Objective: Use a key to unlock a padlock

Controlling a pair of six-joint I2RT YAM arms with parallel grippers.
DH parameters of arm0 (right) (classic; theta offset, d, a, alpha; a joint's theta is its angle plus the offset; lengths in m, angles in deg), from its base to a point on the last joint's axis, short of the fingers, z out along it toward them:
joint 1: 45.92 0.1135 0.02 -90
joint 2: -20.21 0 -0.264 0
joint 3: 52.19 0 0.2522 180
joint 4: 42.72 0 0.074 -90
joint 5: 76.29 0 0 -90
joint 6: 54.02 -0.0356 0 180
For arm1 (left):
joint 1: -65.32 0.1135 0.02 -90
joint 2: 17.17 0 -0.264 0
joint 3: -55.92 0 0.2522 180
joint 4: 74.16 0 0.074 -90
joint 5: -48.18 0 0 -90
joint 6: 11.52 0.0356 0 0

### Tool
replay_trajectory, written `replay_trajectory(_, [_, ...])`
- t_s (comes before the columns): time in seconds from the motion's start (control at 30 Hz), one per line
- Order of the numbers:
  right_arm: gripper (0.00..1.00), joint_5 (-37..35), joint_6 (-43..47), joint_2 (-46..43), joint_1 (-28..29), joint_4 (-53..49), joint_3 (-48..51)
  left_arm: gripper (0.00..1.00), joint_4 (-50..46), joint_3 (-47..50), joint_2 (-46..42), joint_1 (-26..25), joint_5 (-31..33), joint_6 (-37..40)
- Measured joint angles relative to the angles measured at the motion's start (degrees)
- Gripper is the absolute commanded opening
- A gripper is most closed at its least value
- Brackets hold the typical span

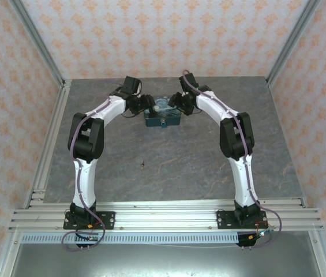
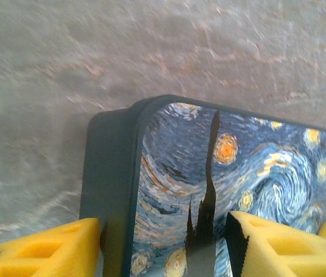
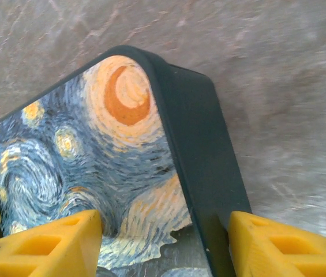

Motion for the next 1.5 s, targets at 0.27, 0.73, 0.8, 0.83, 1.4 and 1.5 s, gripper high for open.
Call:
replay_trajectory(0.27, [0.81, -1.01, -0.76, 1.79, 2.73, -4.22, -5.77, 0.74, -7.82, -2.38, -0.66, 2.25, 2.82, 5.99])
replay_trajectory(0.73, [0.82, -4.11, 0.92, -24.81, 0.96, -2.73, 19.67, 0.66, -18.23, 26.77, -44.13, 0.98, 13.9, 12.44])
replay_trajectory(0.8, [0.81, -4.0, 0.87, -29.27, 1.4, -0.46, 26.73, 0.63, -18.32, 34.69, -48.15, -3.04, 14.58, 12.24])
replay_trajectory(0.83, [0.81, -3.85, 0.79, -30.58, 1.66, 0.37, 29.4, 0.62, -18.43, 37.77, -48.92, -5.38, 14.97, 12.02])
replay_trajectory(1.4, [0.79, -2.08, -4.24, -41.51, 4.85, 10.16, 55.32, 0.41, -11.69, 50.49, -41.62, -25.16, 20.5, 6.1])
replay_trajectory(1.5, [0.79, -2.03, -4.83, -41.55, 5.25, 11.54, 56.06, 0.41, -9.97, 50.49, -39.1, -25.31, 21.14, 5.79])
